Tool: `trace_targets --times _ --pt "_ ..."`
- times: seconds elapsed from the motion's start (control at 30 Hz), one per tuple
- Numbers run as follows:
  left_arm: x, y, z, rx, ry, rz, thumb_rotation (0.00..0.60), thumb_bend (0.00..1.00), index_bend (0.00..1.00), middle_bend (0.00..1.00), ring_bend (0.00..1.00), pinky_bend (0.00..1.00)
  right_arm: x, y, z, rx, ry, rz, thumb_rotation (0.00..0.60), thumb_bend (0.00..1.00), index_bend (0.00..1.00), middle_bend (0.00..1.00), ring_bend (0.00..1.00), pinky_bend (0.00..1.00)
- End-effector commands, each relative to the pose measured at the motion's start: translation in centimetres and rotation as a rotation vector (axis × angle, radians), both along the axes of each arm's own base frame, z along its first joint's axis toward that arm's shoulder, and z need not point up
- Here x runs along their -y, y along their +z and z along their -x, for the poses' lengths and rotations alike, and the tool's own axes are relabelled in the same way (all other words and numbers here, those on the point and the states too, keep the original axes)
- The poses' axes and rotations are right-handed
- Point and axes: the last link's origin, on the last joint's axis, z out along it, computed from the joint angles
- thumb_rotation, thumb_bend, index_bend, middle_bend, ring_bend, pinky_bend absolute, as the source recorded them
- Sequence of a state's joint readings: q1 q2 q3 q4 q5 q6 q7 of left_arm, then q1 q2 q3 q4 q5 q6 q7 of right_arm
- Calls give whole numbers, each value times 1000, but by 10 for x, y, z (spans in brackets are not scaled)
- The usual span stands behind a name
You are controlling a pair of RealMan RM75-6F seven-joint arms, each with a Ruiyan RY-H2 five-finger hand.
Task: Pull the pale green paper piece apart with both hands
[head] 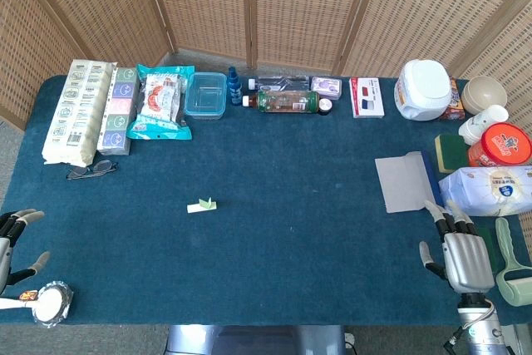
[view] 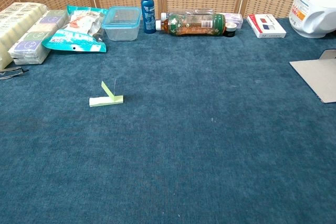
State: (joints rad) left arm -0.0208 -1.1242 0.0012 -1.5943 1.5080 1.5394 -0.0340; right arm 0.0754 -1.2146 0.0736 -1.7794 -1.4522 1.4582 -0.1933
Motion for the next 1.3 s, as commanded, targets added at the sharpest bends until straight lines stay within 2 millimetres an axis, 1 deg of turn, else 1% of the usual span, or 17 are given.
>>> trace_targets --times 0.03,0.2,0.3,0.5,0.53,0.57,0.7,0.77,0.8,0.87,0.9,0.93,1.0,1.07,1.17,1.27,1.3 --pt "-1 -2 -1 4 1 7 600 214 246 242 176 284 0 0 1 0 -4 1 600 474 118 218 41 147" --pt "-3 -7 -2 15 7 37 600 214 246 241 177 285 0 -1 1 3 -8 0 600 473 118 218 40 147" --pt "-7 -7 -4 12 -2 45 600 214 246 241 177 284 -1 -1 1 5 -7 0 600 474 118 218 40 147" --pt "-27 -4 -12 3 -31 78 600 214 246 241 177 284 -3 1 3 14 -16 8 600 473 122 218 40 147" --pt "-47 -6 -22 -9 -82 101 600 214 246 241 178 284 -4 -1 6 18 -29 6 600 473 122 218 40 147" --pt "-55 -6 -25 -13 -89 115 600 214 246 241 180 284 -5 -1 6 19 -31 7 600 473 122 218 40 147" --pt "-80 -10 -39 -25 -120 162 600 214 248 243 199 284 -6 -1 9 25 -38 12 600 473 122 218 40 147" --pt "-93 -13 -49 -24 -144 184 600 214 256 262 237 290 -7 -1 11 27 -42 14 600 473 122 218 40 147" --pt "-101 -15 -55 -27 -155 201 600 214 261 272 252 299 -7 -1 11 27 -44 14 600 473 122 218 40 147" --pt "-115 -20 -64 -44 -177 227 600 214 269 306 308 360 -8 0 12 28 -47 14 600 473 121 217 40 147" --pt "-127 -25 -72 -62 -193 248 600 214 270 325 335 392 -8 0 13 29 -49 15 600 473 121 217 40 147" --pt "-136 -29 -80 -77 -211 260 600 214 271 378 392 443 -8 0 14 29 -52 15 600 473 121 218 40 147" --pt "-147 -38 -91 -93 -227 283 600 214 271 514 518 535 -7 0 15 29 -53 16 600 473 122 218 40 147" --pt "-155 -46 -101 -108 -246 305 600 214 272 695 690 654 -7 -1 15 33 -54 14 600 473 122 218 40 147" --pt "-165 -59 -112 -126 -261 336 600 213 278 869 875 811 -6 -2 15 37 -54 10 600 473 121 218 40 147" --pt "-172 -74 -121 -161 -278 361 600 212 294 956 967 921 -6 -3 16 37 -53 8 600 473 122 218 40 147" --pt "-173 -79 -123 -165 -277 366 600 212 299 970 982 942 -6 -3 16 38 -54 8 600 473 122 218 40 147"
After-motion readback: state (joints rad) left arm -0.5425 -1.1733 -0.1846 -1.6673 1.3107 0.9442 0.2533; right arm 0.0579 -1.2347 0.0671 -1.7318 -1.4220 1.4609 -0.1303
